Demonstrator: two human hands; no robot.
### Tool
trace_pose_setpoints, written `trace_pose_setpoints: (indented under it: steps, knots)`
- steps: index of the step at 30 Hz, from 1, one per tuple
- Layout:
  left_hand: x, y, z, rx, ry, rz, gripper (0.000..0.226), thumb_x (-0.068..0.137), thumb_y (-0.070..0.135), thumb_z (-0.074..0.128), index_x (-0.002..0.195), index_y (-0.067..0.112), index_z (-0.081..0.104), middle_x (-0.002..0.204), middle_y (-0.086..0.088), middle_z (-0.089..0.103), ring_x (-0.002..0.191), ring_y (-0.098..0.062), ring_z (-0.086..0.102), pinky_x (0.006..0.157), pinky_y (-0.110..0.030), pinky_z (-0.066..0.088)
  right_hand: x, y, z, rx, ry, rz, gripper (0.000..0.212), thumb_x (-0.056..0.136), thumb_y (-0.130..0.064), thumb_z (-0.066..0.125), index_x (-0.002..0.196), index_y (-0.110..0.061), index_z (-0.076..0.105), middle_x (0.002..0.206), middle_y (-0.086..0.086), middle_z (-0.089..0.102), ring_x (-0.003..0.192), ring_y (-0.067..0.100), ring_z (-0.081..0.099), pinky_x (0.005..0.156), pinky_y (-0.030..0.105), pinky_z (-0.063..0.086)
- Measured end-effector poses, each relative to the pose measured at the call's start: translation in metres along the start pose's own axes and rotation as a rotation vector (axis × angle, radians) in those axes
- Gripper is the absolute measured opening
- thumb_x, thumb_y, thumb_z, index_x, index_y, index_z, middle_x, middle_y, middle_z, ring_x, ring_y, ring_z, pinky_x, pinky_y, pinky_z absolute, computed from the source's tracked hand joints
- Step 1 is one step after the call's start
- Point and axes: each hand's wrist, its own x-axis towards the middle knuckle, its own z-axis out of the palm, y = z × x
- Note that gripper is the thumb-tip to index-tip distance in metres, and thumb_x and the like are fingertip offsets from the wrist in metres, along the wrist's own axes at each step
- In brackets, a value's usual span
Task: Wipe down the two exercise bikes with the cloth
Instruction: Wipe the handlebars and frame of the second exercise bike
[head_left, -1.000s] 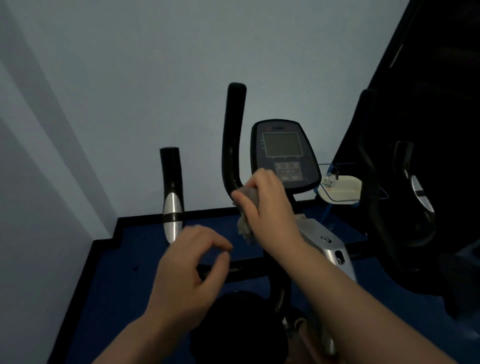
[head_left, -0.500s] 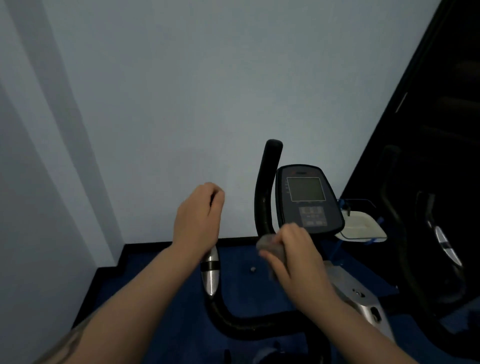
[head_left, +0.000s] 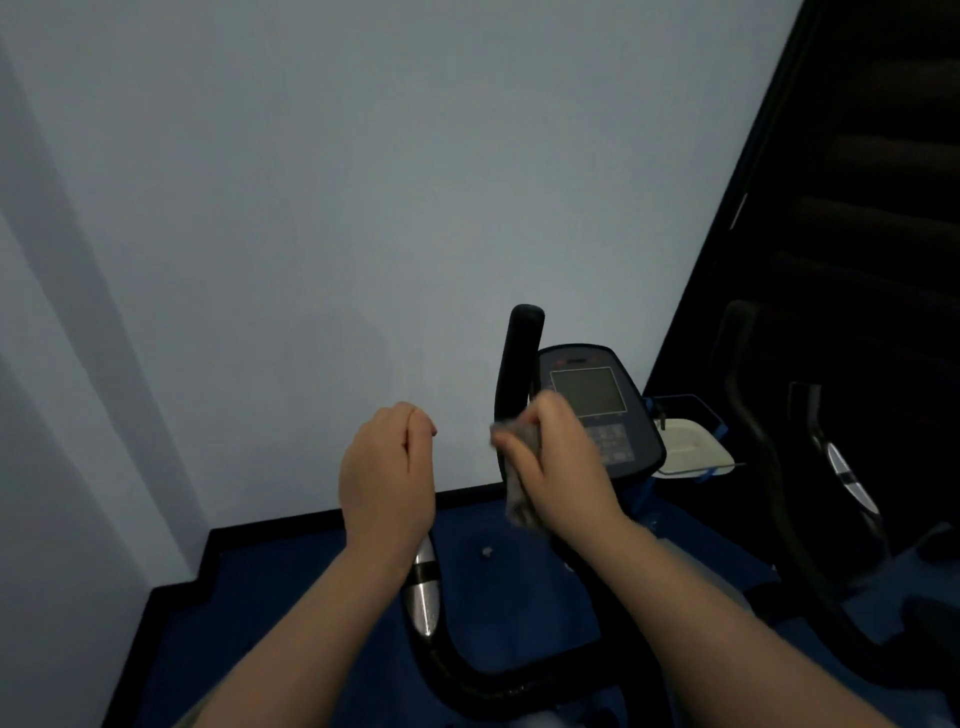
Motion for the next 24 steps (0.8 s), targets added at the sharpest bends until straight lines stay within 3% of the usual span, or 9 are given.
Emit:
trace_pose_setpoints:
  steps: [2, 4, 9, 10, 13, 14, 17, 21, 24]
  knots:
    - [0.001, -0.001, -0.004, 0.065, -0.015, 0.019, 0.034, 0.094, 0.027, 0.031, 0.074, 0.017, 0.056, 0.070, 0.003, 0.056, 0.068, -0.014, 0.051, 0.060, -0.038, 0.044, 0.022, -0.007, 0.006, 0.025, 0.111, 0.034, 0.022, 0.090, -0.027, 0.062, 0.082, -0.018, 0.043, 0.086, -0.004, 0.048, 0.074, 0.004, 0.050, 0.062, 0.018, 0.039]
    - [0.002, -0.003, -0.006, 0.109, -0.026, 0.028, 0.032, 0.096, 0.022, 0.035, 0.073, 0.017, 0.056, 0.070, 0.002, 0.057, 0.067, -0.016, 0.051, 0.060, -0.038, 0.043, 0.017, -0.005, 0.009, 0.133, 0.144, 0.092, 0.023, 0.089, -0.026, 0.063, 0.081, -0.018, 0.044, 0.084, -0.004, 0.049, 0.071, 0.000, 0.051, 0.058, 0.012, 0.039]
    - [0.003, -0.004, -0.003, 0.062, -0.025, 0.013, 0.029, 0.097, 0.014, 0.038, 0.074, 0.014, 0.056, 0.071, -0.001, 0.057, 0.067, -0.019, 0.052, 0.060, -0.042, 0.044, -0.019, 0.011, -0.014, 0.101, -0.196, 0.025, 0.022, 0.088, -0.034, 0.062, 0.079, -0.026, 0.043, 0.081, -0.004, 0.053, 0.072, 0.002, 0.053, 0.060, 0.016, 0.042]
    - [0.003, -0.004, -0.001, 0.057, -0.018, 0.017, 0.028, 0.097, 0.013, 0.038, 0.075, 0.013, 0.055, 0.071, -0.002, 0.057, 0.067, -0.020, 0.053, 0.060, -0.044, 0.045, -0.009, 0.008, -0.018, 0.096, -0.143, 0.001, 0.022, 0.088, -0.033, 0.062, 0.079, -0.025, 0.043, 0.080, -0.004, 0.053, 0.072, 0.003, 0.052, 0.061, 0.018, 0.041]
    - [0.002, -0.004, -0.001, 0.053, -0.006, 0.027, 0.027, 0.098, 0.013, 0.037, 0.077, 0.015, 0.054, 0.070, 0.000, 0.055, 0.066, -0.020, 0.052, 0.060, -0.045, 0.045, 0.045, -0.020, -0.029, 0.263, 0.334, 0.011, 0.021, 0.087, -0.032, 0.063, 0.079, -0.030, 0.043, 0.082, -0.001, 0.054, 0.074, 0.007, 0.052, 0.065, 0.018, 0.042]
    - [0.002, -0.004, -0.001, 0.054, -0.003, 0.027, 0.027, 0.098, 0.013, 0.036, 0.077, 0.016, 0.053, 0.069, 0.001, 0.055, 0.066, -0.020, 0.052, 0.060, -0.046, 0.045, 0.064, -0.028, -0.030, 0.309, 0.415, 0.011, 0.020, 0.088, -0.032, 0.063, 0.082, -0.029, 0.043, 0.086, 0.001, 0.055, 0.076, 0.008, 0.053, 0.066, 0.018, 0.042]
    - [0.002, -0.004, 0.000, 0.057, -0.005, 0.027, 0.026, 0.098, 0.013, 0.037, 0.077, 0.015, 0.052, 0.069, 0.000, 0.054, 0.065, -0.020, 0.051, 0.060, -0.047, 0.045, 0.085, -0.029, -0.021, 0.339, 0.326, 0.040, 0.018, 0.090, -0.022, 0.061, 0.088, -0.016, 0.044, 0.093, 0.008, 0.055, 0.081, 0.014, 0.053, 0.071, 0.022, 0.043]
    - [0.002, -0.005, 0.000, 0.018, -0.005, 0.029, 0.028, 0.098, 0.013, 0.037, 0.075, 0.016, 0.051, 0.067, 0.001, 0.052, 0.064, -0.021, 0.051, 0.059, -0.048, 0.044, 0.057, 0.001, -0.029, 0.365, 0.108, -0.015, 0.017, 0.091, -0.013, 0.060, 0.088, -0.017, 0.044, 0.080, -0.007, 0.048, 0.073, 0.002, 0.048, 0.068, 0.016, 0.041]
    - [0.002, -0.005, 0.000, 0.010, -0.011, 0.035, 0.030, 0.099, 0.018, 0.033, 0.075, 0.016, 0.051, 0.067, 0.001, 0.052, 0.065, -0.021, 0.051, 0.059, -0.047, 0.044, 0.075, -0.004, -0.040, 0.361, 0.181, -0.023, 0.015, 0.090, -0.024, 0.060, 0.085, -0.020, 0.047, 0.079, -0.009, 0.050, 0.073, 0.003, 0.050, 0.067, 0.016, 0.042]
